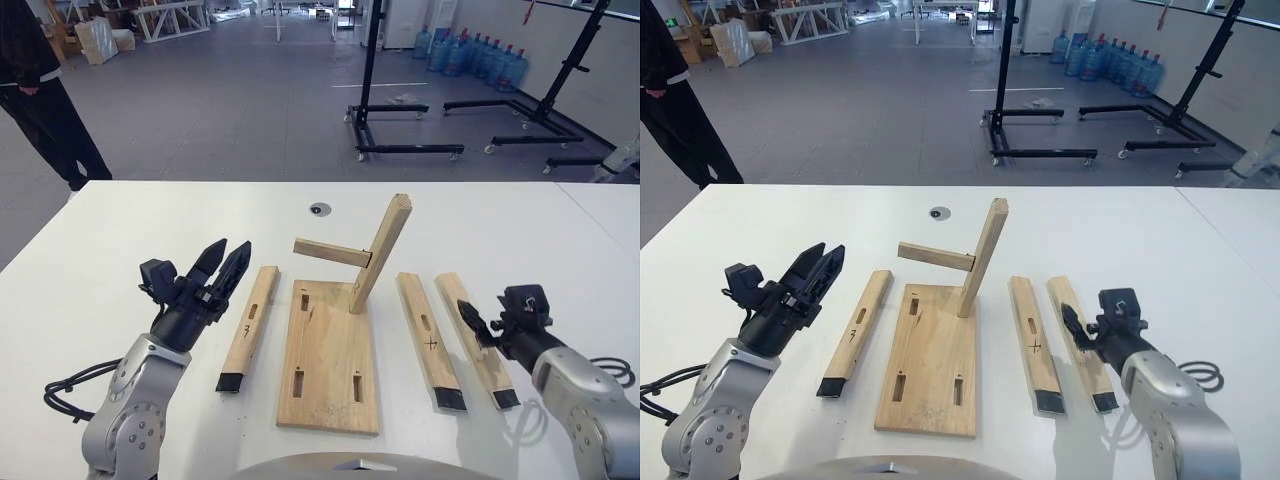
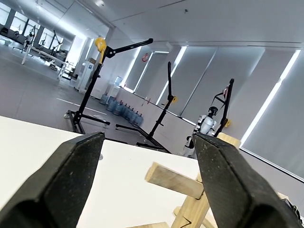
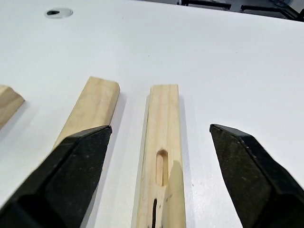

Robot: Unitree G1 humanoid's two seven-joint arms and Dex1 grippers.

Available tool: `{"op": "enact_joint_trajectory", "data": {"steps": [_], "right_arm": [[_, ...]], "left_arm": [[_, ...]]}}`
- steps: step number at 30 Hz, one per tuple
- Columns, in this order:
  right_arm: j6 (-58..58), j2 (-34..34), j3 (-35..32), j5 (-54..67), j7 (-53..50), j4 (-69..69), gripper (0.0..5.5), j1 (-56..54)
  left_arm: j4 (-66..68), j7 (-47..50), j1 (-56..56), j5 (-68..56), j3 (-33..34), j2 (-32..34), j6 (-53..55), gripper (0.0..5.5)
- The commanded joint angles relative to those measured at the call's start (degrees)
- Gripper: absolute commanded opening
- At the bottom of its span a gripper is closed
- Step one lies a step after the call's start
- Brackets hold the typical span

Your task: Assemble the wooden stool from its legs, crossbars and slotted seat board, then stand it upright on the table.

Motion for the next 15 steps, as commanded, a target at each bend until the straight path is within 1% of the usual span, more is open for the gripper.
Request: {"op": "enact_joint_trajectory", "data": {"steps": [1,8,10,15], "right_arm": [[7.0,-2.7,1.0,-0.1,0.6,-2.8,3.81,3.3],[18.9,-3.3,2.9,1.6,2.4,3.7,3.81,0.1],[21.3,-3.1,2.6,2.2,3.1,5.8,3.56,-1.8],[21.3,-4.2,4.0,1.1,3.9,12.5,2.56,-6.1]], "left_arm": [[-1.6,1.2,1.6,0.3,-2.0,0.5,0.4,3.40],[-0.9,2.5,1.0,0.0,-4.1,0.2,-0.1,3.40],[-0.7,2.6,0.6,0.5,-4.6,0.5,-0.2,3.40],[1.0,2.6,-1.9,3.0,-6.0,0.8,-1.1,3.40]]}}
